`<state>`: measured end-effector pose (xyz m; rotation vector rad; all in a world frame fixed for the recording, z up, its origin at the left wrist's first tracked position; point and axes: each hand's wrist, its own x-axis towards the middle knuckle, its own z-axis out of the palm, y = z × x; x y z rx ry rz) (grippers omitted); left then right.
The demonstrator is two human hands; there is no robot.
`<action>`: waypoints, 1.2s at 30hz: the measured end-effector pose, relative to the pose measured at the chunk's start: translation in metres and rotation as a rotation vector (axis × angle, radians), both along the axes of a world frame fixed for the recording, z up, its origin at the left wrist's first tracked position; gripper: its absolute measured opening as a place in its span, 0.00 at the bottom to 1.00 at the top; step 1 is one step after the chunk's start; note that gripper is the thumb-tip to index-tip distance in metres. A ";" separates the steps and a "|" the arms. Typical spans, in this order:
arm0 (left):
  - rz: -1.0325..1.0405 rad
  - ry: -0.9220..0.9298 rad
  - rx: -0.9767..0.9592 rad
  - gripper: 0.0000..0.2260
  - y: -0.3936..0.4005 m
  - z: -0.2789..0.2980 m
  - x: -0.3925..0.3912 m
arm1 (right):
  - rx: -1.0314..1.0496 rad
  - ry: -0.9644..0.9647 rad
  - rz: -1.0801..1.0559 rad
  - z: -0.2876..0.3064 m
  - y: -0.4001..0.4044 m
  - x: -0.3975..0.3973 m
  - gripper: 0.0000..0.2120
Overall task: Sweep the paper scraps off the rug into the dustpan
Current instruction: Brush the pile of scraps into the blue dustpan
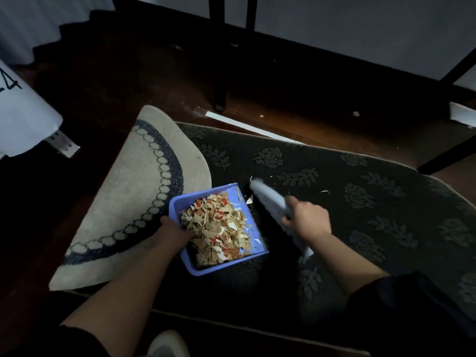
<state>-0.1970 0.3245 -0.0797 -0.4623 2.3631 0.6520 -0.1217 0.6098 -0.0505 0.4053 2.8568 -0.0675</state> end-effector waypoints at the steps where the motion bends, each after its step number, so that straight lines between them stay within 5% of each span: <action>1: 0.005 0.000 0.001 0.40 0.001 0.001 0.000 | -0.006 -0.006 0.042 -0.001 -0.004 0.001 0.16; 16: -0.045 0.085 0.100 0.41 0.017 -0.003 0.007 | 0.101 0.029 -0.185 0.026 0.056 0.015 0.18; 24: -0.040 0.082 0.079 0.40 0.019 -0.006 0.006 | -0.031 0.011 0.018 0.007 0.000 0.012 0.18; 36: -0.077 0.058 0.026 0.42 0.019 -0.007 0.004 | 0.101 0.058 -0.145 0.030 0.055 0.022 0.19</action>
